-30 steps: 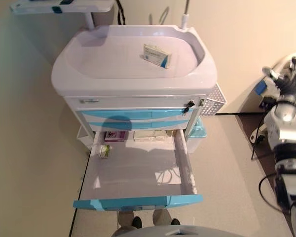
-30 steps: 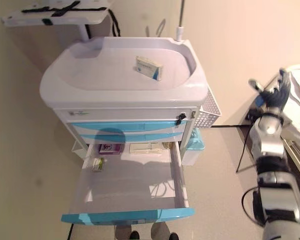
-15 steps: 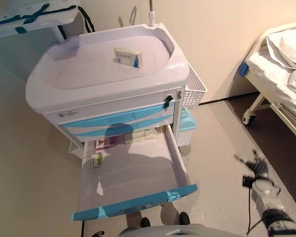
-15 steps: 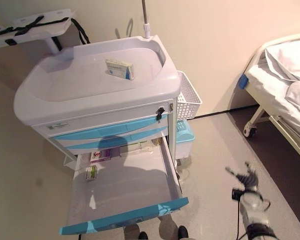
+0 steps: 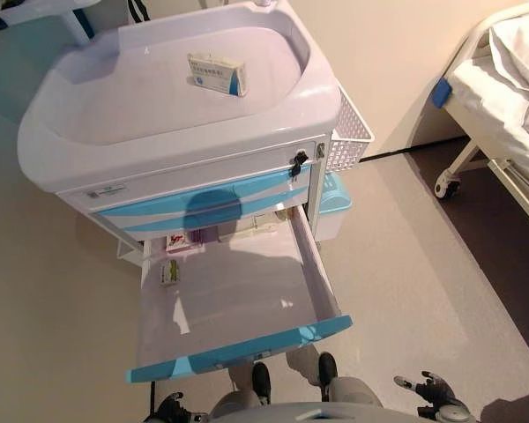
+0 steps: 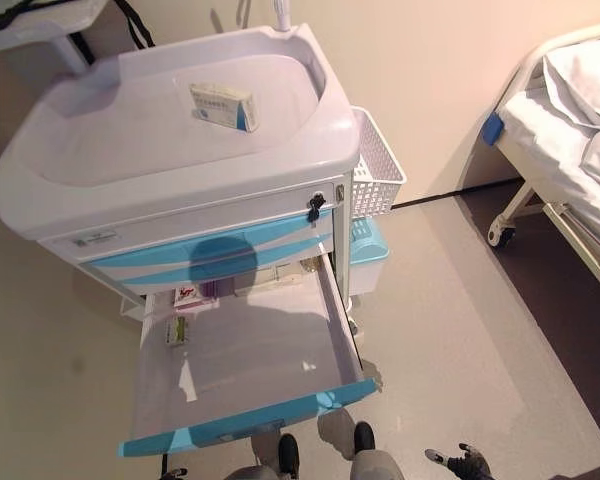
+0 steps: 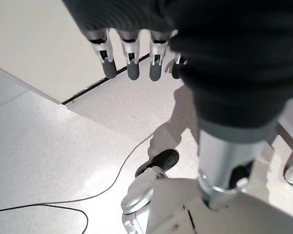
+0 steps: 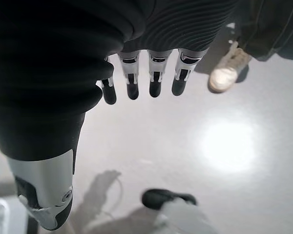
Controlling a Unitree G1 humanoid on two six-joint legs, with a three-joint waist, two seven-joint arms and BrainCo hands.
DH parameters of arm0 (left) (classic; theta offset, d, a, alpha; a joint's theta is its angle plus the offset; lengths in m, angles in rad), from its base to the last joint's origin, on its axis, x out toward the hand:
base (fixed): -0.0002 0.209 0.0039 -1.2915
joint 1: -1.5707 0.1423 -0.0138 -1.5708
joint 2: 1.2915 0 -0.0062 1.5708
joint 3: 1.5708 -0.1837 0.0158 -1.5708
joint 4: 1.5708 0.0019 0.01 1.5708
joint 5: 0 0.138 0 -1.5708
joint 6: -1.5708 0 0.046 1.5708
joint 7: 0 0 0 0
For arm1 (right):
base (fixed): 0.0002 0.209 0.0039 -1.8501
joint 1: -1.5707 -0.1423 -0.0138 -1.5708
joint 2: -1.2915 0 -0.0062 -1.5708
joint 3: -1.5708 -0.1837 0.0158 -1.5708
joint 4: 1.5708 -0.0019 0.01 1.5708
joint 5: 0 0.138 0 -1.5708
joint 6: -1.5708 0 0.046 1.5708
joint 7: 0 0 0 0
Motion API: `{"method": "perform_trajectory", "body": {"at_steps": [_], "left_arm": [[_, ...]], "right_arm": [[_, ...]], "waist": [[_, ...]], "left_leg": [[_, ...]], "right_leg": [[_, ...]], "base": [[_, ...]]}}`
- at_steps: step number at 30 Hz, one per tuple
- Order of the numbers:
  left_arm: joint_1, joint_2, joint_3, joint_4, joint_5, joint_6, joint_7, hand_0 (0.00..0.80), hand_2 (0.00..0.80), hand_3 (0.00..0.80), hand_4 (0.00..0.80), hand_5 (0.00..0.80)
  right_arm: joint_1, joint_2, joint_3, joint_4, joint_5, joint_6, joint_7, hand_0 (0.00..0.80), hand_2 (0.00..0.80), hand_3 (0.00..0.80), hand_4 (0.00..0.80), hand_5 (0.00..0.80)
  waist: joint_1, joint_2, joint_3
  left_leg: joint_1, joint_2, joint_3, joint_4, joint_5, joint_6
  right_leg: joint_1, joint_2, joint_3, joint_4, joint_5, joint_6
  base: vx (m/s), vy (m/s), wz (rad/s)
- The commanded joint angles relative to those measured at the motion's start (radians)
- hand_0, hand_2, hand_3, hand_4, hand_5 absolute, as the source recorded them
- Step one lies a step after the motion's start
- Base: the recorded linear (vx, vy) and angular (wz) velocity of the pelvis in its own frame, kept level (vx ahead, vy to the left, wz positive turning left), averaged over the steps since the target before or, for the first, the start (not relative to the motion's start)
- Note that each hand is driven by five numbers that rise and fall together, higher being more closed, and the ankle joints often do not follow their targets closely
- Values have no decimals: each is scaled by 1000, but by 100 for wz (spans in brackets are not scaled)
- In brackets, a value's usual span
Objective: Open the drawer and pick up the medicine
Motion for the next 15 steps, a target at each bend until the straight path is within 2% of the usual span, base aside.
{"method": "perform_trajectory", "body": {"at_steps": [1,8,10,13,15], "left_arm": [[-42,43,9,-17,-14,-16,27,0,0,0,0,0],[-82,59,-51,-105,-15,-31,52,0,0,0,0,0],[-107,73,-97,-169,-9,-38,57,0,0,0,0,0],[-118,85,-125,-211,-3,-39,58,0,0,0,0,0],[-129,107,-164,-281,13,-40,53,0,0,0,0,0]], "right_arm": [[-43,11,46,-13,-23,-10,1,0,0,0,0,0],[-79,-2,90,-61,-35,-23,-16,0,0,0,0,0],[-116,-22,106,-73,-38,-28,-30,0,0,0,0,0],[-136,-36,105,-77,-33,-32,-39,0,0,0,0,0],[-155,-55,105,-85,-29,-35,-46,0,0,0,0,0]], "waist": [[14,-36,10],[11,-50,67],[11,-58,103],[11,-59,111],[7,-53,119]], "left_leg": [[-62,-50,-24,0,16,25],[-148,-44,-37,85,-2,29],[-237,-49,-36,193,-26,25],[-292,-50,-40,252,-45,23],[-348,-48,-41,314,-66,23]], "right_leg": [[-116,-7,-33,162,-55,17],[-191,-8,-40,230,-71,6],[-238,-12,-39,268,-72,1],[-274,-10,-33,299,-76,-4],[-319,-9,-32,343,-84,-9]], "base": [[-68,-81,14],[-50,-52,13],[-108,-63,11],[-78,-51,14],[-55,-31,1]]}}
